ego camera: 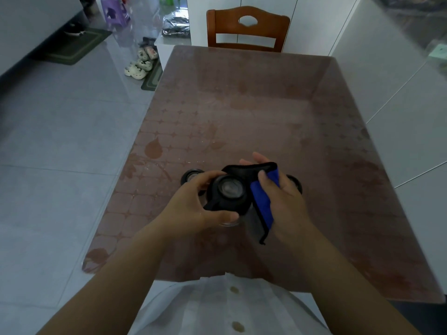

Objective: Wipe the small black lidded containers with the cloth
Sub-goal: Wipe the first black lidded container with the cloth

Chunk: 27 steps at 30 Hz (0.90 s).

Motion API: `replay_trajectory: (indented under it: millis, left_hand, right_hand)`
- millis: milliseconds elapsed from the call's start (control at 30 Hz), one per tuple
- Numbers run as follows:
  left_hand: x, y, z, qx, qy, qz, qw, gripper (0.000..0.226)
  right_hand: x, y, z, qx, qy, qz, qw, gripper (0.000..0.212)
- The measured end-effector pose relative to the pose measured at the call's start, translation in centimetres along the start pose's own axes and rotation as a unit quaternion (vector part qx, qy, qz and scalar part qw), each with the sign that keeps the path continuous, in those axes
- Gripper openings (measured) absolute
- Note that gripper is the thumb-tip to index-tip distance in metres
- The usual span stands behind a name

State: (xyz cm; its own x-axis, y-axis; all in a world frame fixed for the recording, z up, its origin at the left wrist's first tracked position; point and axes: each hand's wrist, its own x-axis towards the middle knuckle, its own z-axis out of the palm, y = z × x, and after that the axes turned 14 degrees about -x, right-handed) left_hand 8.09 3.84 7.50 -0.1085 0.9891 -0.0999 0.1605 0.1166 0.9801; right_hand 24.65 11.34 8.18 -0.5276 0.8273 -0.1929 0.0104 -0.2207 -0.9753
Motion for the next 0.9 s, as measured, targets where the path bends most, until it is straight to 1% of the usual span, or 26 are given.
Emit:
replay_trajectory:
  millis: [33, 133, 167, 300, 467, 533, 633, 700, 767, 800, 900]
  left_hand:
    - [0.1, 0.1, -0.1, 0.001, 0.007, 0.004, 1.000, 0.063]
    - [0.3, 0.3, -0.1, 0.005, 0.011, 0.013, 1.000, 0.064]
    - [0.4, 0.3, 0.1, 0.012, 0.007, 0.017, 1.000, 0.065]
    - [0.5, -0.6, 0.8, 0.048, -0.015, 0.017, 0.999, 0.077]
    - [0.9, -0.7, 0.7, 0.031, -0.033, 0.006, 0.999, 0.075]
    - [0.9, -0.4, 0.3, -0.015, -0.044, -0.008, 0.999, 0.071]
    - [0.9, -0.3, 0.0, -0.165, -0.031, -0.043, 0.985, 0.068]
    - [1.1, -0.4, 0.2, -0.236, 0.000, -0.062, 0.970, 0.067]
    - [1.2, -0.5, 0.6, -0.269, 0.015, -0.074, 0.960, 0.067]
    - [1.2, -0.6, 0.9, -0.284, 0.010, -0.076, 0.956, 0.069]
    - [1.2, -0.8, 1.1, -0.338, -0.020, -0.086, 0.937, 0.092]
  right_hand:
    - [-0.2, -0.1, 0.3, -0.019, -0.015, 0.001, 1.000, 0.031]
    - [-0.3, -0.1, 1.4, -0.149, -0.075, -0.008, 0.986, 0.029]
    - [-0.3, -0.1, 1.7, -0.158, -0.074, -0.007, 0.985, 0.027]
    - [0.2, 0.4, 1.8, -0.149, -0.021, 0.008, 0.989, 0.026]
    - [0.2, 0.8, 1.5, -0.147, -0.016, 0.022, 0.989, 0.031]
    - [-0.1, 0.7, 1.1, -0.132, -0.012, 0.021, 0.991, 0.037]
    - [-0.6, 0.8, 0.5, -0.078, -0.020, -0.003, 0.997, 0.047]
    - [-0.9, 0.6, 0.9, -0.101, -0.032, -0.033, 0.994, 0.045]
    - [-0.9, 0.7, 1.4, -0.130, -0.021, -0.061, 0.989, 0.037]
    - [-0.7, 0.7, 1.5, -0.134, -0.010, -0.071, 0.988, 0.035]
    - [-0.3, 0.7, 1.0, -0.108, 0.012, -0.059, 0.992, 0.040]
